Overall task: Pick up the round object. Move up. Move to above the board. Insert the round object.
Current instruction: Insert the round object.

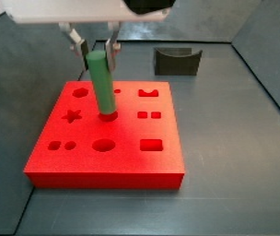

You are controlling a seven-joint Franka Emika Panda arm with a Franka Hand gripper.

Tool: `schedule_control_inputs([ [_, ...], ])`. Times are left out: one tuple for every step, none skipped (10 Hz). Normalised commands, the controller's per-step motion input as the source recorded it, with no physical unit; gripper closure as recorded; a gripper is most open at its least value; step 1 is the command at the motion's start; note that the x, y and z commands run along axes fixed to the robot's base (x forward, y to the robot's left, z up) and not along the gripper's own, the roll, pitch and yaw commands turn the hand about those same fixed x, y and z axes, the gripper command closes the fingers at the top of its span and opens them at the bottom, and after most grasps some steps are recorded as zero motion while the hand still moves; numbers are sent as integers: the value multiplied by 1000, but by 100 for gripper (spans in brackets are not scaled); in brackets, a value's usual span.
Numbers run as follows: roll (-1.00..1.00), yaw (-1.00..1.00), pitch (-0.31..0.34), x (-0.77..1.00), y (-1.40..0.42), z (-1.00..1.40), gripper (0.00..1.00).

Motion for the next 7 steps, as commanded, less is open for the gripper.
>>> schedule_control_inputs([
  [276, 31, 23, 0, -231, -151, 100],
  [339, 0, 69, 0, -166, -43, 100],
  [276, 0, 60, 0, -60, 0, 100],
  [276, 0, 46, 0, -3, -20, 100],
  [219, 0, 40, 0, 0, 0, 100],
  [46, 0, 0, 0, -29, 0, 100],
  [1, 0, 0, 0, -3, -17, 100],
])
